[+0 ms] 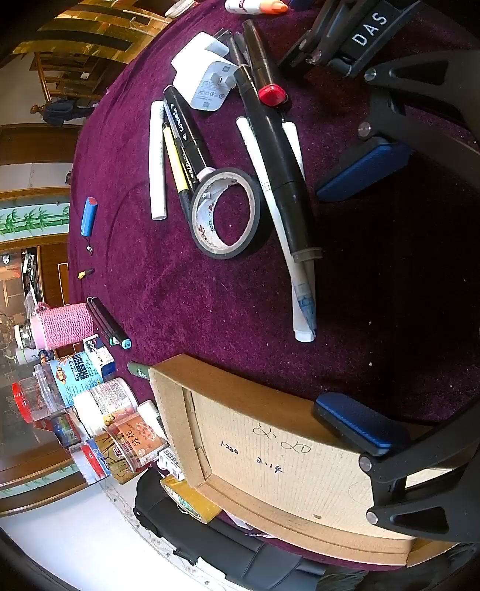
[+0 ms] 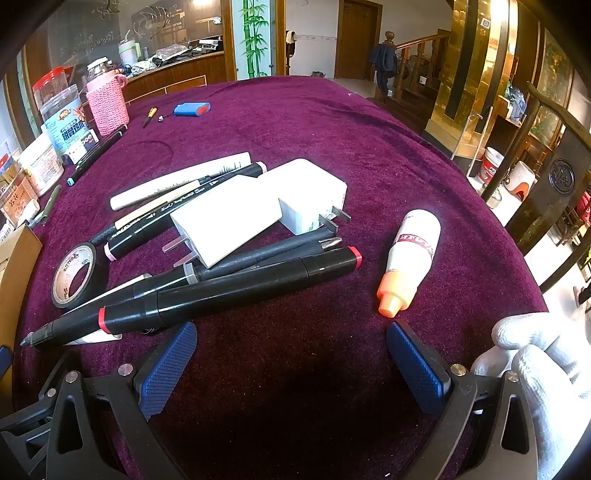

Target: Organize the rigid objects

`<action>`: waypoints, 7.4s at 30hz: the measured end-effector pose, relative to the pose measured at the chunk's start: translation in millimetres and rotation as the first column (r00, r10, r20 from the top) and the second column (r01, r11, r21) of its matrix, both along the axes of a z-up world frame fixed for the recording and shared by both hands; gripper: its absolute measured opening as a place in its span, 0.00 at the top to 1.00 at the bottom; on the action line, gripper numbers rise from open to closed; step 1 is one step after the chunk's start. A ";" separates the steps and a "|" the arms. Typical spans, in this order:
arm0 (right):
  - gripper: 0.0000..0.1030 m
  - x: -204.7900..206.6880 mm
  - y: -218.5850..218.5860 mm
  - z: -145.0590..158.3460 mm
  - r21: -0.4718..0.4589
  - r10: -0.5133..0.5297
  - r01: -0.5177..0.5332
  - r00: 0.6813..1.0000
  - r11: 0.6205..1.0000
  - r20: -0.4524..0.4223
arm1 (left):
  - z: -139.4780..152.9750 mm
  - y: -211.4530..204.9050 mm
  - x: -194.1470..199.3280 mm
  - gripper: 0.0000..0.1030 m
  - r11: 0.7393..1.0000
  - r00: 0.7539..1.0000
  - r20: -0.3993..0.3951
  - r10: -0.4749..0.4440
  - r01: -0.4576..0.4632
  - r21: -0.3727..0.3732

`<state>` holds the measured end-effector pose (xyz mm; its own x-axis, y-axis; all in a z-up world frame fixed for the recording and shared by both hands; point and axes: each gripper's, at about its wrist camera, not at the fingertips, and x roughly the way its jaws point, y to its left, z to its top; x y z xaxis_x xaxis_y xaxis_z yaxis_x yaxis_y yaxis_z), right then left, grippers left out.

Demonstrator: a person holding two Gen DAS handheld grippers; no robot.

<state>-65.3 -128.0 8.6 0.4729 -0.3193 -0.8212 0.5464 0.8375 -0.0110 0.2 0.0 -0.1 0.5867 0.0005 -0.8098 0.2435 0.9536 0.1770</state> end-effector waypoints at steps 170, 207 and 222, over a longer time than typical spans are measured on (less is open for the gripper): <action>0.01 -39.2 -42.8 40.3 0.093 -0.016 -0.019 0.932 0.995 0.363 | 25.0 8.0 -3.0 0.57 0.776 0.725 -0.281 -0.629 0.607 -0.170; 0.01 -30.5 -51.2 23.4 0.166 -0.059 0.011 0.957 0.986 0.283 | 16.4 31.4 -59.6 0.23 0.743 0.768 -0.083 -0.635 0.577 -0.339; 0.01 -33.9 -69.5 10.5 0.261 -0.178 0.112 0.953 0.959 0.245 | 19.0 51.5 -43.1 0.23 0.682 0.776 -0.086 -0.625 0.489 -0.544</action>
<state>-99.2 -197.5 19.1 0.6460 -0.2089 -0.7342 0.6176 0.7082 0.3420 -42.9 51.5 18.9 0.1326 -0.6741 -0.7267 0.7255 0.5655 -0.3922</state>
